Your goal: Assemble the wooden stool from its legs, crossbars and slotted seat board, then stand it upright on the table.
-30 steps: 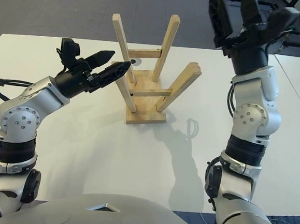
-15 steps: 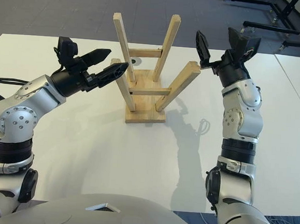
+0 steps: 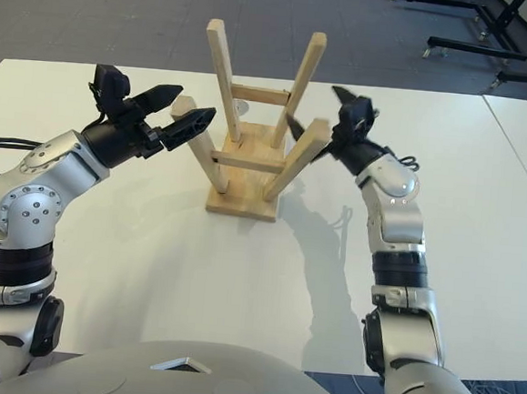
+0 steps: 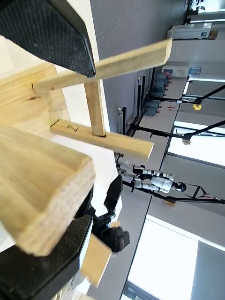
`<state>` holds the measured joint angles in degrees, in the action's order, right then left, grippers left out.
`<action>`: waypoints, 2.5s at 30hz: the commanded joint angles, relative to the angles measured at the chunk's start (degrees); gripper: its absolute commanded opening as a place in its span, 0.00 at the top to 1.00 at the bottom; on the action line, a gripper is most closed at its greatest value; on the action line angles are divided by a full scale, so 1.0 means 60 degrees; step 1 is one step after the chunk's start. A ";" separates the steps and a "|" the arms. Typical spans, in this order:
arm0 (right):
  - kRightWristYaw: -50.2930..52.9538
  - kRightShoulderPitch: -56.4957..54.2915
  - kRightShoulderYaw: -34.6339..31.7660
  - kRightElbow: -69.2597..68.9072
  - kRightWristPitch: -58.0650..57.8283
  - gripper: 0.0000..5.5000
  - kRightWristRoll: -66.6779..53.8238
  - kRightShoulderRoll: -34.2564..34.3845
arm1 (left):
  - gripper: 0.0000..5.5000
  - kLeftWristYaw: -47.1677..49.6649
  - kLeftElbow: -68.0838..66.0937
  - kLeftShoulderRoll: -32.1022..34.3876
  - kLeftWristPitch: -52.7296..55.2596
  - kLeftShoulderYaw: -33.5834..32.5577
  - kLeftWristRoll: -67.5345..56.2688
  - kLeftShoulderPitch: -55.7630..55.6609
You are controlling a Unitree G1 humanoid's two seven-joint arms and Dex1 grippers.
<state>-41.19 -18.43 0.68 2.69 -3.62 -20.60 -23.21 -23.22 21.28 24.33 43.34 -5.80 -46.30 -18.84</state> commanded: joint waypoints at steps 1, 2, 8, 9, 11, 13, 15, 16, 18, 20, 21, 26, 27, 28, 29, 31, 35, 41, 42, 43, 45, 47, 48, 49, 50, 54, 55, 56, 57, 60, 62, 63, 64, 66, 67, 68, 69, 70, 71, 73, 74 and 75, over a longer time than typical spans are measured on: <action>-0.1550 0.1014 0.0658 -0.2303 -0.1140 0.02 -0.0760 -0.1011 | 0.02 0.0015 -0.0203 0.0294 -0.0212 -0.0525 0.0305 0.0070; -0.1694 0.1114 0.0833 -0.2836 -0.1445 0.02 -0.0807 -0.1191 | 0.02 0.0061 -0.0213 0.0329 -0.0253 -0.0690 0.0361 0.0139; -0.1699 0.0801 -0.0194 -0.3870 -0.2354 0.02 -0.1850 -0.1587 | 0.02 0.0086 -0.0113 0.0500 -0.0333 -0.1095 0.0582 0.0424; -0.1642 0.0607 -0.0811 -0.3640 -0.2389 0.02 -0.2236 -0.1642 | 0.02 0.0066 -0.0129 0.0572 -0.0372 -0.1208 0.0627 0.0433; -0.1376 0.0125 -0.1961 -0.2821 -0.2390 0.02 -0.2960 -0.1636 | 0.02 0.0040 -0.0179 0.0701 -0.0433 -0.1402 0.0696 0.0418; -0.1075 -0.0270 -0.2885 -0.1908 -0.2449 0.02 -0.3598 -0.1543 | 0.02 -0.0231 -0.0070 0.1056 -0.0562 -0.1576 0.0819 0.0538; -0.0557 -0.0620 -0.3465 -0.0752 -0.2277 0.02 -0.3544 -0.1459 | 0.02 -0.1108 0.0323 0.1740 -0.0747 -0.2169 0.0539 0.0842; -0.0318 -0.0733 -0.3468 -0.0344 -0.2139 0.02 -0.3238 -0.1462 | 0.02 -0.1484 0.0425 0.2027 -0.0818 -0.2399 0.0449 0.0935; 0.0168 -0.1100 -0.3127 0.0541 -0.1684 0.02 -0.2377 -0.1318 | 0.02 -0.1893 0.0490 0.2267 -0.0872 -0.2631 0.0292 0.1015; 0.0807 -0.1606 -0.2682 0.1656 -0.1126 0.02 -0.1321 -0.1089 | 0.02 -0.2073 0.0565 0.2286 -0.0917 -0.2374 0.0343 0.1090; 0.1115 -0.1817 -0.2414 0.2210 -0.0763 0.02 -0.0747 -0.0970 | 0.02 -0.2083 0.0592 0.2190 -0.0914 -0.2160 0.0366 0.1081; 0.1595 -0.2901 -0.1410 0.4628 0.0730 0.02 0.0943 -0.0301 | 0.02 -0.1983 0.0651 0.1910 -0.0866 -0.1488 0.0466 0.1139; 0.1342 -0.2979 -0.1272 0.4786 0.0938 0.02 0.1012 -0.0205 | 0.02 -0.2011 0.0588 0.1925 -0.0889 -0.1427 0.0524 0.1205; 0.0980 -0.2981 -0.1185 0.4756 0.1028 0.02 0.0927 -0.0117 | 0.02 -0.1979 0.0516 0.1913 -0.0905 -0.1419 0.0580 0.1264; 0.0407 -0.2807 -0.1083 0.4358 0.0967 0.02 0.0639 -0.0068 | 0.02 -0.1879 0.0453 0.1784 -0.0967 -0.1525 0.0517 0.1279; -0.0848 -0.2178 -0.0893 0.3172 0.0536 0.02 -0.0093 -0.0113 | 0.02 -0.1779 0.0572 0.1541 -0.1106 -0.1847 0.0187 0.1350; -0.2517 -0.0473 -0.1379 -0.0218 -0.2039 0.02 -0.3186 -0.0492 | 0.02 -0.1679 0.0409 0.1471 -0.1360 -0.2236 0.0311 0.1661; -0.2507 0.0459 -0.1321 -0.2080 -0.3388 0.02 -0.3768 -0.1044 | 0.02 -0.1658 -0.0029 0.1515 -0.1810 -0.2686 0.0678 0.2173; -0.2499 0.0530 -0.1335 -0.2220 -0.3418 0.02 -0.3745 -0.1074 | 0.02 -0.1646 -0.0124 0.1523 -0.1894 -0.2719 0.0748 0.2196; -0.2450 0.0583 -0.1379 -0.2277 -0.3409 0.02 -0.3706 -0.1084 | 0.02 -0.1668 -0.0193 0.1530 -0.1967 -0.2756 0.0783 0.2216; -0.2213 0.0529 -0.1673 -0.1747 -0.3332 0.02 -0.3424 -0.1241 | 0.02 -0.1873 -0.0387 0.1602 -0.2176 -0.2978 0.0805 0.2350; -0.2053 0.0551 -0.1863 -0.0574 -0.2705 0.02 -0.2470 -0.1761 | 0.02 -0.2378 -0.0721 0.1796 -0.2738 -0.3207 0.1147 0.2802; -0.2118 0.0670 -0.1892 -0.0173 -0.2373 0.02 -0.2045 -0.2006 | 0.02 -0.2622 -0.0845 0.1883 -0.2971 -0.3300 0.1288 0.3045; -0.2264 0.0864 -0.1872 0.0055 -0.2148 0.02 -0.1724 -0.2246 | 0.02 -0.2983 -0.0876 0.2045 -0.3207 -0.3344 0.1460 0.3414; -0.2444 0.1054 -0.1841 0.0098 -0.2100 0.02 -0.1583 -0.2408 | 0.02 -0.3276 -0.0806 0.2265 -0.3394 -0.3284 0.1754 0.3798; -0.3353 0.2180 -0.1235 -0.1156 -0.2215 0.02 -0.1416 -0.2890 | 0.02 -0.4427 -0.0435 0.3437 -0.4313 -0.2408 0.3559 0.5392; -0.3439 0.2241 -0.0999 -0.1246 -0.2118 0.02 -0.1261 -0.2846 | 0.02 -0.4718 -0.0297 0.3572 -0.4336 -0.2325 0.3593 0.5606; -0.3555 0.2320 -0.0760 -0.1341 -0.2051 0.02 -0.1113 -0.2835 | 0.02 -0.4930 -0.0225 0.3753 -0.4407 -0.2176 0.3794 0.5814; -0.3722 0.2419 -0.0586 -0.1457 -0.1974 0.02 -0.1041 -0.2848 | 0.02 -0.4990 -0.0239 0.3957 -0.4478 -0.1989 0.4168 0.5965; -0.3951 0.2544 -0.0238 -0.1796 -0.2035 0.02 -0.1148 -0.2652 | 0.02 -0.5156 -0.0203 0.4417 -0.4734 -0.1236 0.5208 0.6279; -0.3978 0.2414 0.0237 -0.1633 -0.1947 0.02 -0.0846 -0.2454 | 0.02 -0.5539 0.0050 0.4317 -0.4702 -0.0711 0.5014 0.6167; -0.4005 0.2332 0.0445 -0.1446 -0.1810 0.02 -0.0679 -0.2363 | 0.02 -0.5695 0.0171 0.4127 -0.4668 -0.0386 0.4808 0.6026; -0.4045 0.2285 0.0589 -0.1315 -0.1711 0.02 -0.0570 -0.2307 | 0.02 -0.5771 0.0219 0.3958 -0.4664 -0.0125 0.4691 0.5874; -0.4155 0.2155 0.0775 -0.1098 -0.1580 0.02 -0.0526 -0.2111 | 0.02 -0.5815 0.0347 0.3619 -0.4546 0.0129 0.4272 0.5598; -0.4180 0.2089 0.0854 -0.0987 -0.1524 0.02 -0.0509 -0.2018 | 0.02 -0.5845 0.0392 0.3531 -0.4498 0.0188 0.4118 0.5522; -0.4197 0.1995 0.0951 -0.0806 -0.1378 0.02 -0.0447 -0.1886 | 0.02 -0.5875 0.0384 0.3472 -0.4489 0.0283 0.4055 0.5477; -0.4166 0.1912 0.0985 -0.0643 -0.1259 0.02 -0.0427 -0.1726 | 0.02 -0.5892 0.0252 0.3410 -0.4519 0.0420 0.4078 0.5368; -0.4120 0.1815 0.1016 -0.0476 -0.1151 0.02 -0.0397 -0.1585 | 0.02 -0.5912 0.0129 0.3339 -0.4536 0.0526 0.4038 0.5281; -0.4091 0.1730 0.1039 -0.0313 -0.1048 0.02 -0.0338 -0.1478 | 0.02 -0.5903 0.0003 0.3222 -0.4507 0.0610 0.3944 0.5155; -0.4105 0.1597 0.1150 -0.0003 -0.0819 0.02 -0.0122 -0.1368 | 0.10 -0.5953 -0.0242 0.3107 -0.4477 0.0839 0.3951 0.4990; -0.4107 0.1527 0.1252 0.0183 -0.0663 0.02 0.0056 -0.1317 | 0.13 -0.5944 -0.0265 0.3090 -0.4440 0.0955 0.3993 0.4939; -0.4089 0.1459 0.1363 0.0311 -0.0614 0.02 0.0184 -0.1260 | 0.17 -0.5921 -0.0289 0.3089 -0.4435 0.1035 0.4039 0.4885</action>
<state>-65.87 -8.12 7.57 3.11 -8.37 -21.28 -31.31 -58.58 19.88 43.00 16.18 -0.54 -22.67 11.53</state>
